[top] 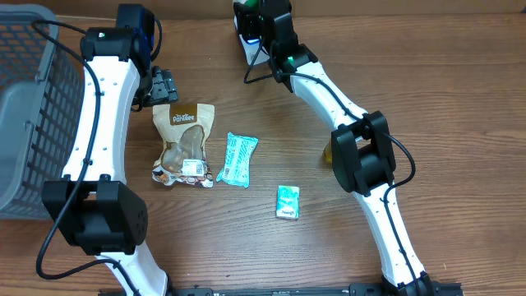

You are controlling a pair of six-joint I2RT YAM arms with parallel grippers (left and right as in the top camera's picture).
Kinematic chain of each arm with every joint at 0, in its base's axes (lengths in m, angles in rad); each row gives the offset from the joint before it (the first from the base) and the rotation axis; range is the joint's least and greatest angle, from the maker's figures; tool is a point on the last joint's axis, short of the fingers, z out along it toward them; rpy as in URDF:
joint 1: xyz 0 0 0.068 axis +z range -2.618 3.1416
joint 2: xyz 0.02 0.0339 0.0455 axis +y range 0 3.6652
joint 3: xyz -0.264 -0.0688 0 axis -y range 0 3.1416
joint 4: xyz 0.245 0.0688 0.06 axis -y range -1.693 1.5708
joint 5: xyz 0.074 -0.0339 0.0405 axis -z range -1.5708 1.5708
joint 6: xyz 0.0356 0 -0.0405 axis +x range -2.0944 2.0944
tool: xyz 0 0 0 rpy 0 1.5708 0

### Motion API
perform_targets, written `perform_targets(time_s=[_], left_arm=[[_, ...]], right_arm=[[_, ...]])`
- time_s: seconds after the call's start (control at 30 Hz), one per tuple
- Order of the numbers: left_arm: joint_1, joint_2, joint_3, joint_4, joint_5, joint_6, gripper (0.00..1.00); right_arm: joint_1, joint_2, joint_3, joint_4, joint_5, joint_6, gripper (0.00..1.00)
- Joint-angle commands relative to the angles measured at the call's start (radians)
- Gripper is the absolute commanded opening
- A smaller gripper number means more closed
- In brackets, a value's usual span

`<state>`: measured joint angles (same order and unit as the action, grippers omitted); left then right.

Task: Scan the item barcode
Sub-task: 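Carry the jar with the right gripper up to the white scanner, then move the jar right and set it down at the table's right edge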

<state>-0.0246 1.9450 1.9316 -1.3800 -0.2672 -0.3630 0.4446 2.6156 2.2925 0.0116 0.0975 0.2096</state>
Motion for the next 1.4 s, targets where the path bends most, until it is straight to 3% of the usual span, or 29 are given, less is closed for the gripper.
perform_targets(time_s=[0.0,0.83,0.97,1.13,1.2,1.37], left_arm=[[-0.004,-0.010,0.019,0.001,-0.012,0.004,1.00],[-0.004,-0.010,0.019,0.001,-0.012,0.004,1.00],[-0.004,-0.010,0.019,0.002,-0.013,0.004,1.00],[-0.004,-0.010,0.019,0.001,-0.012,0.004,1.00],[-0.004,-0.010,0.019,0.001,-0.013,0.004,0.99],[-0.004,-0.010,0.019,0.001,-0.013,0.004,1.00]], right_arm=[[-0.010,-0.004,0.017,0.029,0.010,-0.002,0.49],[-0.015,0.063,0.017,0.095,0.006,-0.002,0.44],[-0.015,-0.016,0.018,0.077,0.006,-0.002,0.43],[-0.044,-0.214,0.018,-0.066,0.007,-0.002,0.41],[-0.072,-0.299,0.018,-0.188,0.007,-0.002,0.46],[-0.173,-0.412,0.018,-0.492,0.007,-0.002,0.46]])
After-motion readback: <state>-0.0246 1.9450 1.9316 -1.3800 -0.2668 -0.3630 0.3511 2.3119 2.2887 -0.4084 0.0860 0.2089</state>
